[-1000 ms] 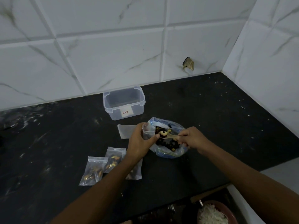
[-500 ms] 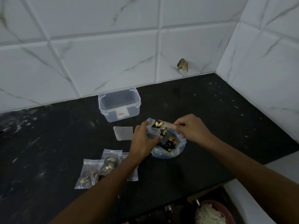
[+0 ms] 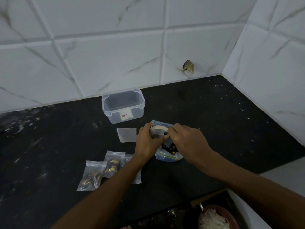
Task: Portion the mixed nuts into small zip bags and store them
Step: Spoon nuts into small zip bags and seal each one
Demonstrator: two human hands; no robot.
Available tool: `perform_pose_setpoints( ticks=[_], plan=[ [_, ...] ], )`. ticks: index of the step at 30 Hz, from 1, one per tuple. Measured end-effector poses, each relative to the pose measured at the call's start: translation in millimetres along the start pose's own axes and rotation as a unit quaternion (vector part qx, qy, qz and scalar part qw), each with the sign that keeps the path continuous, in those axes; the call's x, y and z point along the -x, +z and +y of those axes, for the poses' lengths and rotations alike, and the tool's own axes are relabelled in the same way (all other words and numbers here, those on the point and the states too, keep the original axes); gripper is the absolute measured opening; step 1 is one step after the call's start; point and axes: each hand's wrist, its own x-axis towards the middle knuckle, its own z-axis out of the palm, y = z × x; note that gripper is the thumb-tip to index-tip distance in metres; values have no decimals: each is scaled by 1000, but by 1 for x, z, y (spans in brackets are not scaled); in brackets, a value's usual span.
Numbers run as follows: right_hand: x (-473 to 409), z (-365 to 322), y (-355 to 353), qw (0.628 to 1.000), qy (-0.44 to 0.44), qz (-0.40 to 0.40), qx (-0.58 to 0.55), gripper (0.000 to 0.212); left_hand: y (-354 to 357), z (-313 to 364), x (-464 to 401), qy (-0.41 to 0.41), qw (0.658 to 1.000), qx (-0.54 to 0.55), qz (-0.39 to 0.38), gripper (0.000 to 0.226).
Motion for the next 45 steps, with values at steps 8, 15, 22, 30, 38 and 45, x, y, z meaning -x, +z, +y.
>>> perform_pose_setpoints(
  ticks=[8,15,22,30,38,45],
  plan=[
    [2,38,-1,950,280,-72,-120,20,-10,-4,5,1,999,49,18,49],
    [21,21,55,921,321,-217,-27,22,-14,7,13,57,996,31,62,50],
    [-22,-21,10,871,330,-43,-362,26,-17,11,18,89,993,37,62,45],
    [-37,-23,15,856,344,-63,-382,11,-18,7,13,78,992,14,95,49],
    [-37,-2,17,873,282,-40,-397,6,-38,9,19,61,991,117,9,42],
    [-32,14,16,840,256,-43,-476,6,-58,19,17,-24,969,245,-31,16]
  ],
)
